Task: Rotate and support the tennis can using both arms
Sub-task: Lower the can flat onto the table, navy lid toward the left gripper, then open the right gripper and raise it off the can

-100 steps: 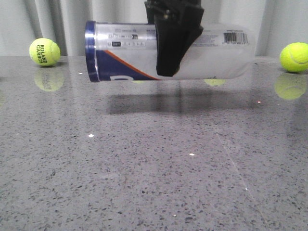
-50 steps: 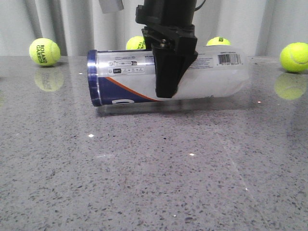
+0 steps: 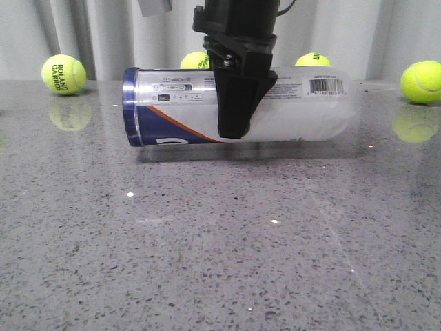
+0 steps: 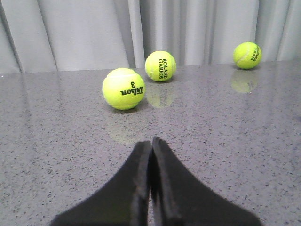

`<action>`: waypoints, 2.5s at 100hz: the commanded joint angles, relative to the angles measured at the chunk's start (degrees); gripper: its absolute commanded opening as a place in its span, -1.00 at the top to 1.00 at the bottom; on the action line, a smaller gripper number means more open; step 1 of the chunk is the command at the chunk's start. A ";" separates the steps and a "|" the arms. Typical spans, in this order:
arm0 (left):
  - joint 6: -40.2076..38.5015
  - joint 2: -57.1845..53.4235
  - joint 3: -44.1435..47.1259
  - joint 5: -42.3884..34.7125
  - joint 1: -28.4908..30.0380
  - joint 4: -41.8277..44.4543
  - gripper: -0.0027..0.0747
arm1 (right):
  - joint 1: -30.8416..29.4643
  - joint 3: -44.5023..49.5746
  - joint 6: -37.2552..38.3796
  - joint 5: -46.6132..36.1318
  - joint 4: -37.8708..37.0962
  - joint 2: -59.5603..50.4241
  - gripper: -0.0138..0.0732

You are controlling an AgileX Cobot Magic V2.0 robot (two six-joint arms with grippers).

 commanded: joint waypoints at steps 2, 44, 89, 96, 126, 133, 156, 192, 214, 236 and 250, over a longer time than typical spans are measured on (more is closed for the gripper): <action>-0.52 -1.93 2.64 -4.27 0.06 -0.37 0.98 | 0.08 -1.91 0.00 -0.85 0.34 -3.28 0.11; -0.52 -1.93 2.64 -4.27 0.06 -0.37 0.98 | 0.08 -1.91 0.00 -1.97 1.02 -3.28 -0.47; -0.52 -1.93 2.64 -4.27 0.06 -0.37 0.98 | 0.08 -1.91 0.00 -1.57 1.07 -3.28 -0.81; -0.52 -1.93 2.64 -4.27 0.06 -0.37 0.98 | 0.08 -1.91 0.00 -1.51 1.07 -3.28 -0.81; -0.52 -1.93 2.64 -4.27 0.06 -0.37 0.98 | 0.08 -2.06 0.00 2.04 1.07 -3.69 -0.81; -0.52 -1.93 2.64 -4.27 0.06 -0.37 0.98 | 0.08 -2.13 0.00 3.27 1.07 -4.10 -0.81; -0.52 -1.93 2.64 -4.27 0.06 -0.37 0.98 | 0.08 -2.30 0.00 5.40 1.01 -6.04 -0.81; -0.52 -1.93 2.64 -4.27 0.06 -0.37 0.98 | 0.08 -2.94 10.98 6.01 -0.53 -9.24 -0.81; -0.52 -1.93 2.64 -4.27 0.06 -0.37 0.98 | 0.02 -2.94 36.90 6.05 -11.41 -11.72 -0.80; -0.52 -1.93 2.64 -4.27 0.06 -0.37 0.98 | 0.02 -1.28 50.13 6.12 -16.69 -15.16 -0.80; -0.52 -1.93 2.64 -4.27 0.06 -0.37 0.98 | -0.02 0.78 55.37 6.12 -16.69 -18.08 -0.74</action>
